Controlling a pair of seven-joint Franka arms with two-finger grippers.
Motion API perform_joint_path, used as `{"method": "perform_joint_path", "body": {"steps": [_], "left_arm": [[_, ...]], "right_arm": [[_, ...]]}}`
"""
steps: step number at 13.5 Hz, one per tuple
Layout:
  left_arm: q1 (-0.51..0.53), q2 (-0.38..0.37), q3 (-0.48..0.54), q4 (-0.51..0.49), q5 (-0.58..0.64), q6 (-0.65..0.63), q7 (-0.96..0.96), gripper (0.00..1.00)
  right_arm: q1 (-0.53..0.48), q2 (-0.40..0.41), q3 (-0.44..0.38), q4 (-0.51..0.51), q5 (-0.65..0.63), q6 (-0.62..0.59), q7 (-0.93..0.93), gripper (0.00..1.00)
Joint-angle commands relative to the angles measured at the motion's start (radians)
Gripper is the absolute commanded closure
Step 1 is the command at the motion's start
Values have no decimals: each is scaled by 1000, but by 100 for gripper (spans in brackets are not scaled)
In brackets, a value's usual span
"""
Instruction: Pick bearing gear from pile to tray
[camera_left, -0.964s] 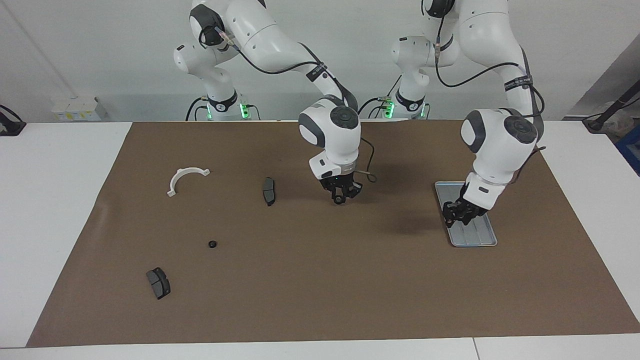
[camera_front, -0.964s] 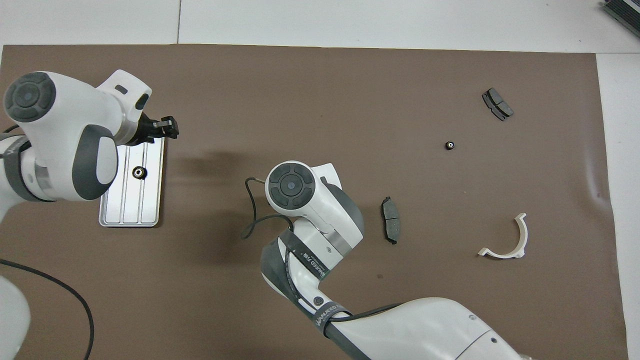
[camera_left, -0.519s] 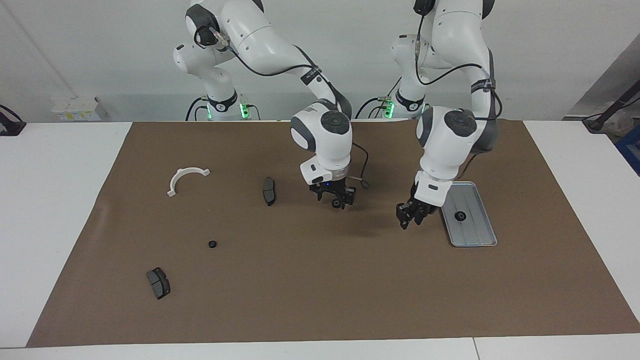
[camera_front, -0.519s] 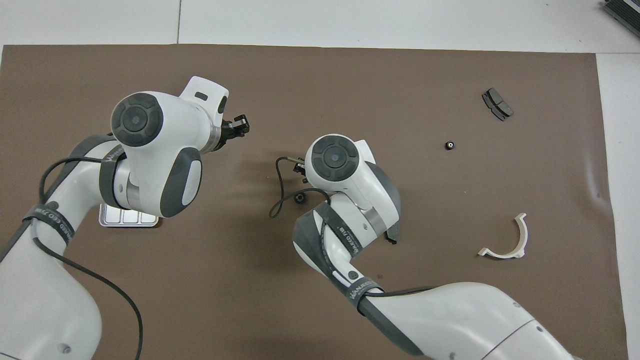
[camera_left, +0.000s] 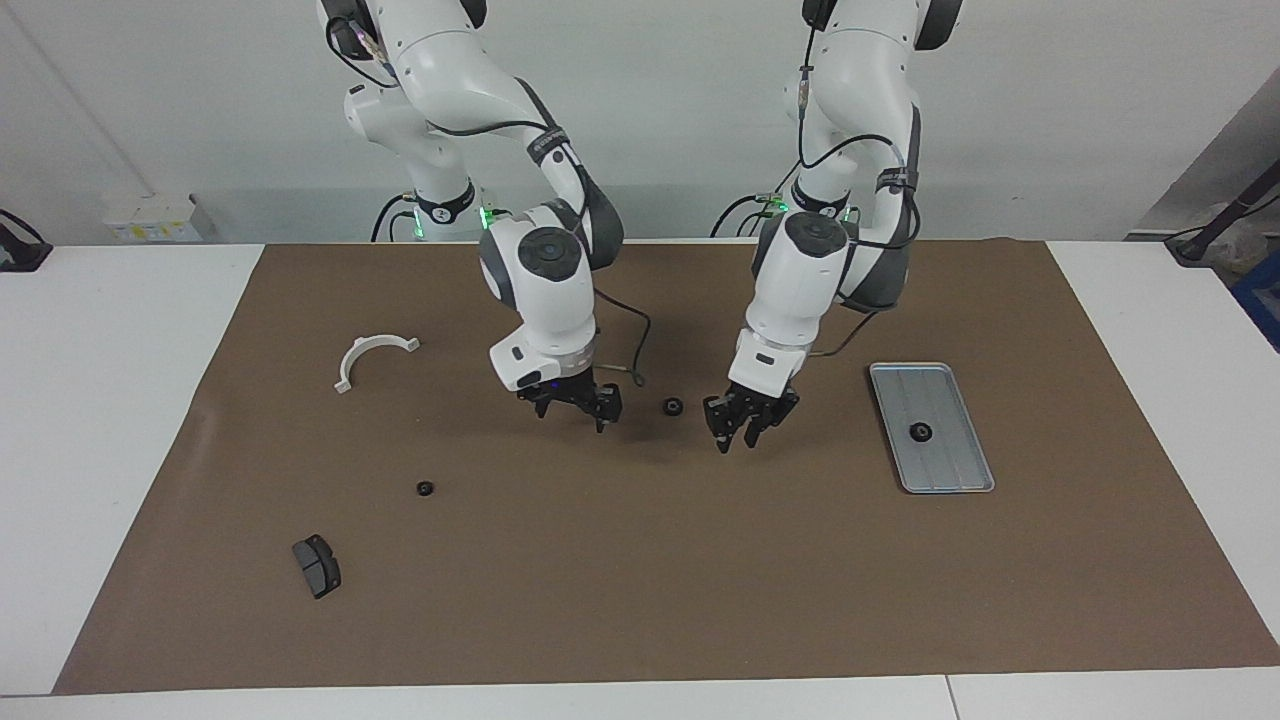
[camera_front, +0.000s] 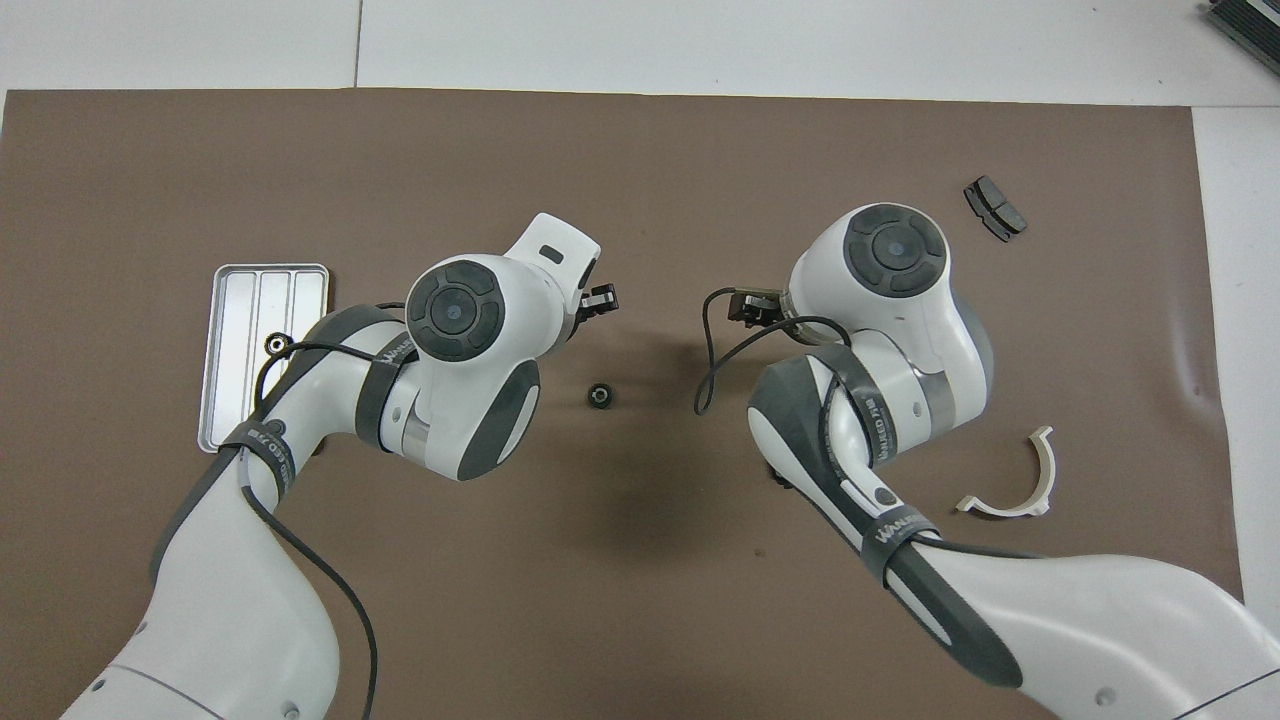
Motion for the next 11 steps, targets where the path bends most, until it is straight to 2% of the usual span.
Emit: {"method": "perform_joint_path", "body": {"steps": [1, 5, 9, 11], "left_arm": [[-45, -9, 21, -60, -6, 23, 39, 56], [-85, -22, 22, -104, -6, 16, 65, 55], [-112, -35, 24, -141, -6, 16, 65, 55], [-128, -42, 24, -158, -6, 13, 65, 55]], "right_arm": [[-105, -10, 16, -17, 16, 4, -160, 0], [-200, 36, 14, 29, 47, 20, -255, 0], [-231, 130, 13, 124, 47, 20, -268, 10], [-239, 156, 13, 127, 50, 33, -268, 15]]}}
